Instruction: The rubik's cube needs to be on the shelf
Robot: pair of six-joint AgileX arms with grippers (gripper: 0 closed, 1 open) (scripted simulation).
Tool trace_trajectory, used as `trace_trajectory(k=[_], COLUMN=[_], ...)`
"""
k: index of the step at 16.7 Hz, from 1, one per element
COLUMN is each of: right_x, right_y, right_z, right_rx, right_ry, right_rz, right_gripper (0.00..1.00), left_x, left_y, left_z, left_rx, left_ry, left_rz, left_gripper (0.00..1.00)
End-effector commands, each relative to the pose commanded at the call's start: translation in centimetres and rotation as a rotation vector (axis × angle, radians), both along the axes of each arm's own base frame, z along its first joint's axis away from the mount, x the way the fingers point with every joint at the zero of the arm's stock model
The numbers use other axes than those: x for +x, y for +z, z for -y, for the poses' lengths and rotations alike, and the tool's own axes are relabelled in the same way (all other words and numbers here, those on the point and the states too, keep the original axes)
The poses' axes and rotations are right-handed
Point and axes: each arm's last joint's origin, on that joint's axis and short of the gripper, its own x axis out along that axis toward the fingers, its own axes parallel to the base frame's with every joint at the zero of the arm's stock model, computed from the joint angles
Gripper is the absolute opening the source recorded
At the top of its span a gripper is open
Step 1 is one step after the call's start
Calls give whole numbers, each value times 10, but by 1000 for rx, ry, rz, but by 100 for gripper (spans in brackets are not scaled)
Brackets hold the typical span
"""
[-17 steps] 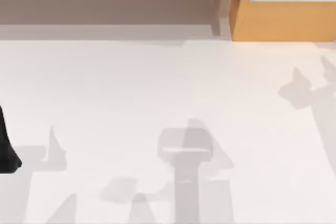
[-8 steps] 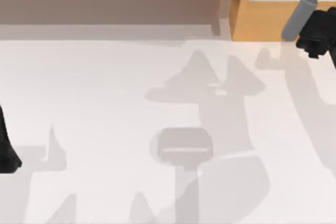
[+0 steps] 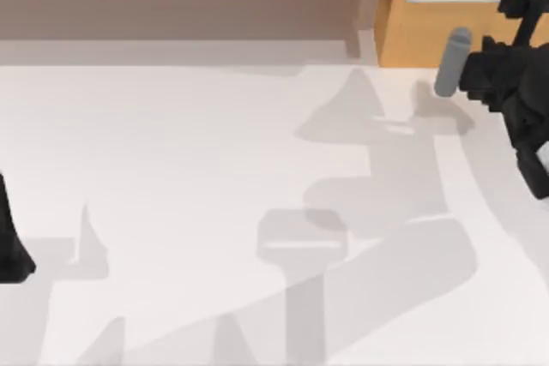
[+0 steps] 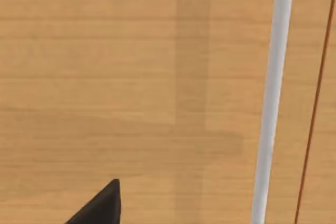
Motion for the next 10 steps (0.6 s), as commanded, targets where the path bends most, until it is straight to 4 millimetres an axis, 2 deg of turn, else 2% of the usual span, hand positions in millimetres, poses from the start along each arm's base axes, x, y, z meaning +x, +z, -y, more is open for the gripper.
trace_trajectory(k=[5, 10], right_x=[0, 20], right_y=[0, 0], right_z=[2, 0], right_rx=[1, 0], right_ry=[-3, 0], right_rz=[-3, 0], right_gripper=[100, 100], left_x=[0, 0], left_y=[0, 0], left_z=[0, 0], left_rx=[0, 0], left_ry=[0, 0], left_rz=[0, 0], left_gripper=[100, 100])
